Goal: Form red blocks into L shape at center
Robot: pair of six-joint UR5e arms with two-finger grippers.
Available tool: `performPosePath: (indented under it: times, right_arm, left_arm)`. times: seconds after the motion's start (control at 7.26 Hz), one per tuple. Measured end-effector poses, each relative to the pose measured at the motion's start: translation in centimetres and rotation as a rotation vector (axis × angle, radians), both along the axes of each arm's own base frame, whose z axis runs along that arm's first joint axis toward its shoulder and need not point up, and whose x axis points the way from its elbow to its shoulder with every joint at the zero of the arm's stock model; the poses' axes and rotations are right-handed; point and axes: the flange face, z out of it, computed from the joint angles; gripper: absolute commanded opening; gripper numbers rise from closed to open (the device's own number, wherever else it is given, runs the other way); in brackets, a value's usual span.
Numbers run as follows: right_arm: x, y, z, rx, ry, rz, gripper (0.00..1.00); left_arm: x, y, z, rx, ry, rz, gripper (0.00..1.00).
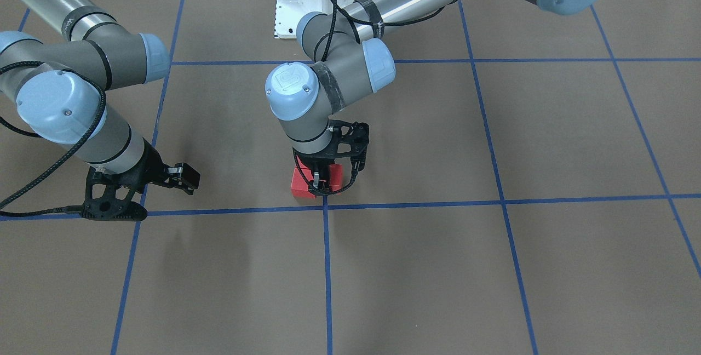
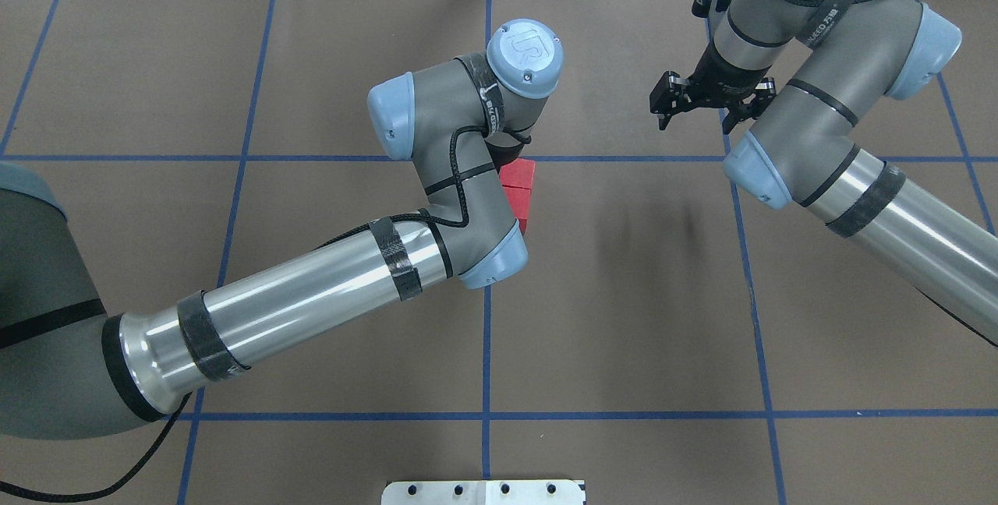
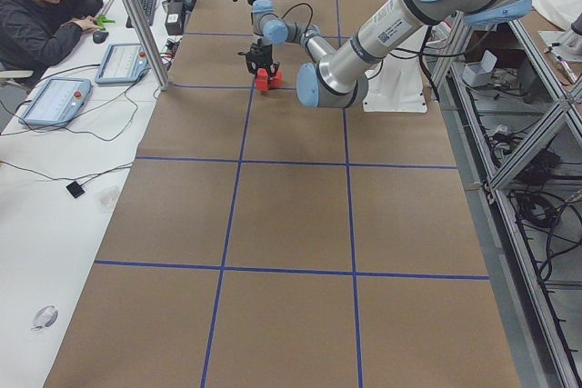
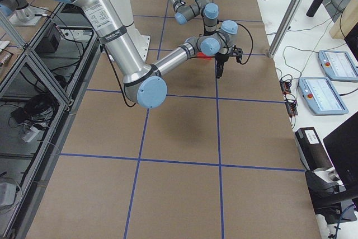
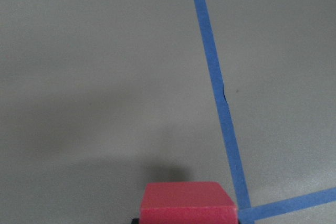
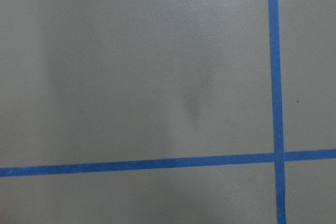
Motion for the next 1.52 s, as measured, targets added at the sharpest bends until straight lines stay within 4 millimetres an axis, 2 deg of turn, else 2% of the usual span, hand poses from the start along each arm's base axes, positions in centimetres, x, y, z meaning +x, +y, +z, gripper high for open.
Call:
performPosePath:
  times: [0.14,0.28,0.41,0.55,1.24,1.52]
  right_arm:
    - [0.0,0.0,0.0,0.000,0.001,0.000,0.99]
    - [0.0,0.0,0.1,0.000,0.001,0.000,0.99]
    - [0.0,0.0,0.1,0.001,0.002,-0.001,0.99]
    - [0.1,0.0,0.1,0.003,0.002,-0.002,0.99]
    - [0.1,-0.1,-0.1,0.006,0.000,-0.003,0.99]
    - [0.4,-0.4,-0.4,0.012,-0.003,0.002,0.99]
  left_arm:
    - [0.0,0.0,0.0,0.001,0.000,0.000,0.55]
    - [0.0,0.0,-0.1,0.001,0.001,0.001,0.61]
    - [0.0,0.0,-0.1,0.002,0.002,0.001,0.85]
    - [0.0,0.0,-0.2,0.002,0.003,0.001,0.99]
    - [-0.1,0.0,-0.2,0.003,0.004,0.001,1.00]
    - [-1.4,-0.5,-1.4,0.011,0.017,-0.005,1.00]
